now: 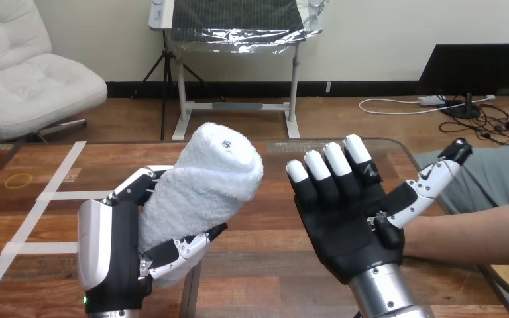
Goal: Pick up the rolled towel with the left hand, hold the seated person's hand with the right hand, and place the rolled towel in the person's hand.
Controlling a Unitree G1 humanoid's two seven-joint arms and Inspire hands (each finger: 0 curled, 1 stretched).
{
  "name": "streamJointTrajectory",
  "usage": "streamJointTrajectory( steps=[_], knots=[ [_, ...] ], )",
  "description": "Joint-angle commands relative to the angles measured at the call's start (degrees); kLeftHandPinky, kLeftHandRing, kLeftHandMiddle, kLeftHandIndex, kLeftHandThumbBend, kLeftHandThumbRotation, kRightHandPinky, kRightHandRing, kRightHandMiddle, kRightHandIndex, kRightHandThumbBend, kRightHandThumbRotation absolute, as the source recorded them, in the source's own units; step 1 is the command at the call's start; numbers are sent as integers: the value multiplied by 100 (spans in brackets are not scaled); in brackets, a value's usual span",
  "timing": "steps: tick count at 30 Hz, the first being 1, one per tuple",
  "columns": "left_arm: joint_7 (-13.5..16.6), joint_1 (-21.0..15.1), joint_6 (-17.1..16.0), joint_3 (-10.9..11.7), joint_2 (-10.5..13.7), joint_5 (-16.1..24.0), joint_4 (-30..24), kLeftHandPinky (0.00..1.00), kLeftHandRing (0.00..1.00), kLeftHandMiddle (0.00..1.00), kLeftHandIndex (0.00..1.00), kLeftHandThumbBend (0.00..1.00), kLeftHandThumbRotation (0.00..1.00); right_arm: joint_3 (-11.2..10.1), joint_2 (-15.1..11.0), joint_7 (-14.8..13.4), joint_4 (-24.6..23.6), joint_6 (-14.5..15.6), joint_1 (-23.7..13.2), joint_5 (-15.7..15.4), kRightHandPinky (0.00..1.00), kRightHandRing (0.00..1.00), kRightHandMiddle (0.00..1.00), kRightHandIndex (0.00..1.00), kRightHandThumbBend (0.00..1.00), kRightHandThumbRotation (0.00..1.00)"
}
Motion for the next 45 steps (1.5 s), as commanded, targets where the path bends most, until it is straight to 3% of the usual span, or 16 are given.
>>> streamJointTrajectory(
  steps=[1,13,28,31,37,45],
  knots=[
    [-24,-236,-76,169,-75,-4,-307,41,44,50,54,62,7,-158,407,298,43,48,-392,-46,0,0,0,0,100,100],
    [-111,-219,-46,221,-165,3,-313,40,44,50,53,63,8,-322,426,384,64,266,-398,-2,0,0,0,0,100,100],
    [-152,-231,-105,260,-208,49,-263,41,44,50,53,63,6,-442,516,-71,-10,390,-386,5,0,0,0,0,88,100],
    [-160,-225,-102,262,-208,58,-269,41,44,50,53,62,6,-461,519,-28,7,413,-388,39,0,0,0,0,86,100],
    [-138,-226,-107,269,-225,68,-262,41,44,50,53,63,5,-475,536,409,108,336,-399,-31,0,0,0,0,86,100],
    [-148,-212,-52,278,-259,67,-281,40,44,50,53,64,5,-459,567,771,188,136,-419,-364,0,0,0,0,88,100]
  ],
)
